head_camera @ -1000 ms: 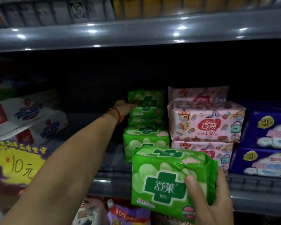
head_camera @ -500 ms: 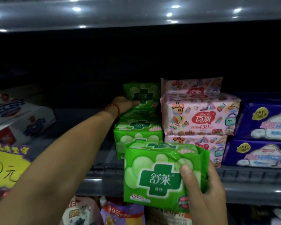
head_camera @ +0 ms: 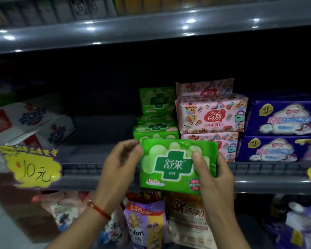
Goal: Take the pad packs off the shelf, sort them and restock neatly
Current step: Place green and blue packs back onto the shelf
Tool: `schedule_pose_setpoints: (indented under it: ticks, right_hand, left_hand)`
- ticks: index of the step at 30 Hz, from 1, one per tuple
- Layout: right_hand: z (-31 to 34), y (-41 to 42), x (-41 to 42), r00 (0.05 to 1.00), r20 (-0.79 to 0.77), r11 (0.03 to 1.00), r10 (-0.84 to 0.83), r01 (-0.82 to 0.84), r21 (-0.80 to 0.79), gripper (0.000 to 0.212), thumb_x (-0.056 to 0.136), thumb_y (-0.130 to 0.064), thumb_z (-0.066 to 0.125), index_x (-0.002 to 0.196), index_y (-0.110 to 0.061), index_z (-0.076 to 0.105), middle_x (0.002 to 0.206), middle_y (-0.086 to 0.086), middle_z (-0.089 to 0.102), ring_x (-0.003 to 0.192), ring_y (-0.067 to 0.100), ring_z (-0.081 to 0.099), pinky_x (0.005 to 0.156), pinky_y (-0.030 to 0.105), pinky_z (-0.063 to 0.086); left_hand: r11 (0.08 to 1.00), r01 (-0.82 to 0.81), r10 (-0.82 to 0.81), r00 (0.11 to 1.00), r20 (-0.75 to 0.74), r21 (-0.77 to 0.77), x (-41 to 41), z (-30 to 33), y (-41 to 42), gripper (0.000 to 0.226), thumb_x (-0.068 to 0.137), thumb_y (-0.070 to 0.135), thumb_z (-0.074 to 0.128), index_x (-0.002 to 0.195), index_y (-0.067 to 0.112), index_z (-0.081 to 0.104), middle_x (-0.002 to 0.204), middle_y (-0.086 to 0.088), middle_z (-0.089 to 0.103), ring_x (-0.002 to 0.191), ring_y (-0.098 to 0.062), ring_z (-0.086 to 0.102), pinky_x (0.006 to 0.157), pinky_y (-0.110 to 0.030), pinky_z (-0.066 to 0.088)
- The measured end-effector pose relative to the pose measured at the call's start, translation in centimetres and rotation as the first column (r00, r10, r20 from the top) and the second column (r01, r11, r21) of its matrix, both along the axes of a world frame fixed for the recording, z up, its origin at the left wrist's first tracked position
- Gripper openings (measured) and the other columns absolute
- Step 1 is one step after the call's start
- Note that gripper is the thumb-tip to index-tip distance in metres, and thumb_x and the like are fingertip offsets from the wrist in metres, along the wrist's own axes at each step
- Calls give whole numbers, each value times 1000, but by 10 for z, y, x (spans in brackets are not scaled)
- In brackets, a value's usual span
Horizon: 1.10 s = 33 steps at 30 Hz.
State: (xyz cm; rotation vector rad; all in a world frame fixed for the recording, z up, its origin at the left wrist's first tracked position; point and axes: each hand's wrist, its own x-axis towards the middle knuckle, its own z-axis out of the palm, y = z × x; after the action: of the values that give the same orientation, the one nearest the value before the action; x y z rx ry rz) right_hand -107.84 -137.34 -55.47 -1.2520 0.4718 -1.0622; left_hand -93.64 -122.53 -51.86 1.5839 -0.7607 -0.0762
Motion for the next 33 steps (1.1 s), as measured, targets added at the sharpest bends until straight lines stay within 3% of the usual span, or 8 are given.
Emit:
schedule_pose_setpoints:
  ticks: [4,10,13,17,22,26,30,33]
  right_hand:
    - [5,19,-1,999,15,999,39,-38,-27,62,75,-61,78,129,-34,64,118,-5,75,105,18,74,86,50,61]
    - [12,33,-7,983,37,980,181,-177,-95,56,92,-53,62,144,-38,52,129,-22,67,118,-1,64,97,27,56]
    - [9,32,-9,992,11,989,126,-124,-84,57,92,-62,56,144,-40,52,141,-25,57,131,-2,54,114,39,45]
    - [5,26,-6,998,-24,994,58,-60,-96,32,101,-44,56,132,-37,62,132,-21,64,123,2,59,110,48,47]
    - [1,16,0,998,-63,995,15,-21,-98,25,103,-38,57,127,-37,64,124,-21,67,115,1,63,103,41,52]
    - [-3,5,3,984,-161,972,-78,39,-231,27,103,-28,58,126,-39,62,124,-21,64,111,-1,60,95,28,52]
    - [-16,-9,4,883,-368,859,-292,73,-507,39,95,-17,62,131,-33,59,140,-18,49,139,5,39,118,35,35]
    - [-18,-10,7,818,-511,864,-264,-34,-502,45,98,-21,59,141,-31,53,158,-18,33,153,1,8,127,31,13]
  left_hand:
    - [979,173,-160,981,-112,110,-33,-1,12,54,81,46,70,131,29,57,113,16,74,104,-5,71,89,-28,58]
    - [998,62,-62,992,-114,-1,-11,19,27,33,92,21,69,123,14,62,110,-4,75,100,-17,73,75,-23,59]
    - [994,-35,26,996,-90,-106,17,36,24,34,95,18,69,127,11,58,116,-7,73,106,-22,72,85,-32,60]
    - [986,-110,119,991,60,-128,67,56,-8,50,92,24,73,134,11,48,120,-5,69,109,-21,69,92,-44,58]
    - [976,-181,188,981,52,-119,117,60,-72,56,95,19,69,141,11,38,115,1,67,102,-14,68,98,-43,56]
    - [972,-204,196,978,74,119,144,50,-105,54,95,30,70,138,13,40,116,-1,63,107,-26,65,96,-42,55]
    - [982,-123,126,992,-8,146,162,49,-123,50,91,25,75,129,9,48,117,-7,68,99,-22,69,84,-38,59]
    - [981,-99,107,994,-35,166,159,50,-128,58,82,18,84,125,12,46,108,-1,69,91,-13,69,67,-27,57]
